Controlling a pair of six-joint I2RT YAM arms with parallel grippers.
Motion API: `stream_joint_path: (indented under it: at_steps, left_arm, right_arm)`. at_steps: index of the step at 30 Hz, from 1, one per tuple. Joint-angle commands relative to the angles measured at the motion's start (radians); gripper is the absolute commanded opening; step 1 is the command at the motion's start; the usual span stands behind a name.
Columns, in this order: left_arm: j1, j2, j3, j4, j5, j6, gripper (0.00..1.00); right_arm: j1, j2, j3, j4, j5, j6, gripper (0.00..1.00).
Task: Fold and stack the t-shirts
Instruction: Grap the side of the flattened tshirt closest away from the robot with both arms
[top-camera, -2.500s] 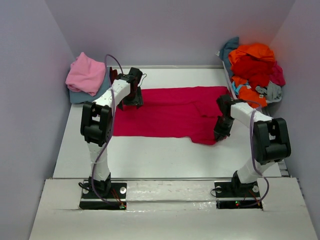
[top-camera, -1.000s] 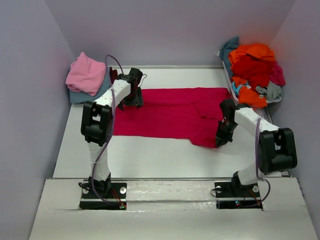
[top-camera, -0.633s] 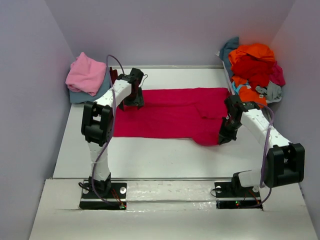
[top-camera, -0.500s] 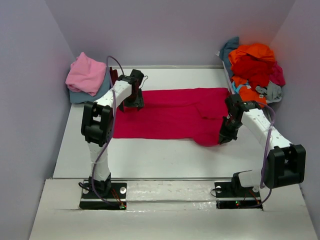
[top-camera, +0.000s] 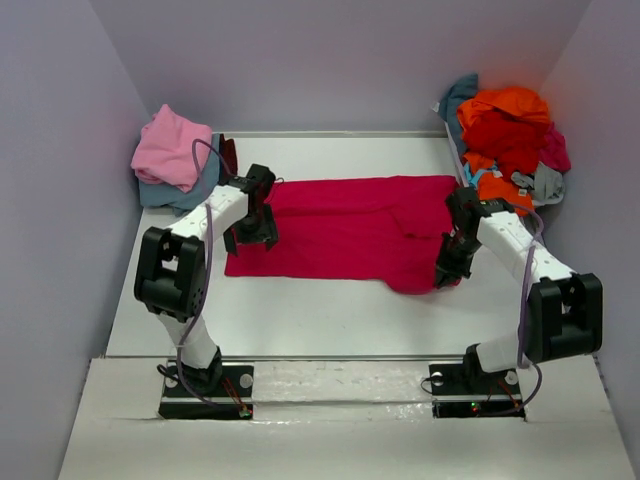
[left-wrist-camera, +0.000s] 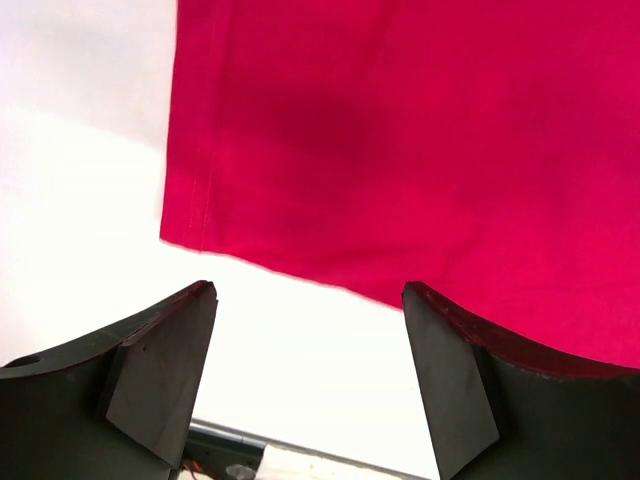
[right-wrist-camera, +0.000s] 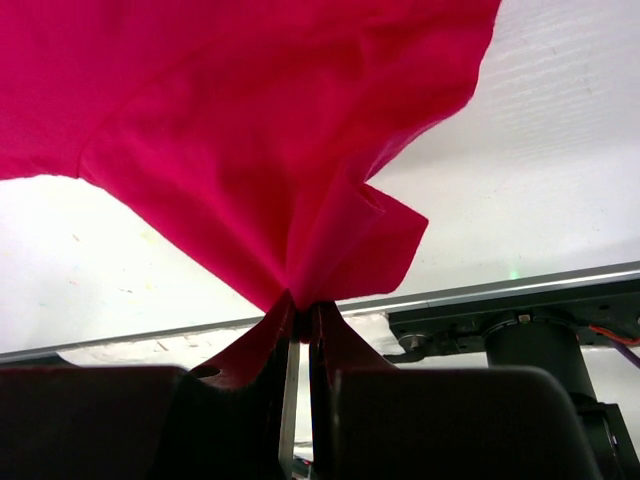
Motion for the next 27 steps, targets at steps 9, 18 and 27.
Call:
stream_joint_path:
  at_steps: [9, 18, 27]
  left_arm:
    - [0.051, -0.199, -0.216, 0.034, 0.065, -0.089, 0.87]
    - [0.186, -0.208, -0.265, 0.106, 0.094, -0.017, 0.87]
    - [0.217, -0.156, -0.271, 0.176, 0.182, 0.035, 0.86]
  right_arm:
    - [0.01, 0.105, 0.077, 0.073, -0.007, -0.073, 0.07]
    - [0.01, 0.128, 0.069, 0.089, -0.01, -0.082, 0.07]
    - [0.01, 0.122, 0.065, 0.089, -0.007, -0.068, 0.07]
